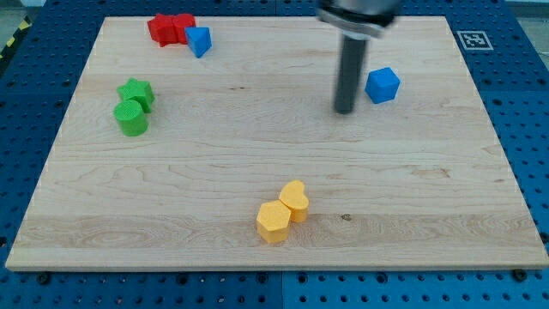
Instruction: Move the blue cube close to the blue triangle
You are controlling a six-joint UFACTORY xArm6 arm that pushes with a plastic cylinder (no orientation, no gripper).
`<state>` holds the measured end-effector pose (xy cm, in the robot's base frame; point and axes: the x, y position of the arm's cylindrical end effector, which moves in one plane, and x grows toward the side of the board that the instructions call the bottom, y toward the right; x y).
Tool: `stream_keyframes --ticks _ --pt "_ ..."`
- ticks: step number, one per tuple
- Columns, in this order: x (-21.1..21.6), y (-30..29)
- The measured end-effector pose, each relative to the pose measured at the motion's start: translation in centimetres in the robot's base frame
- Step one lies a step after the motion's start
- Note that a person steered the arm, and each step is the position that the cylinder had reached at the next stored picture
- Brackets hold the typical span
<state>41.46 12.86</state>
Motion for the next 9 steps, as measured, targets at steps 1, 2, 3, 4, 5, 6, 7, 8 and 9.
stream_keyframes --ticks 1,2,3,4,5,6,7,8,9 --pt "1.4 8.3" --pt "-0.8 10.0" --pt "-1.1 9.0" --pt "-3.7 5.6" --pt "-4.8 1.5" --pt "-6.8 -1.4" --pt "-8.9 -3.9" --pt "-10.1 -6.9" --pt "-10.1 -8.6"
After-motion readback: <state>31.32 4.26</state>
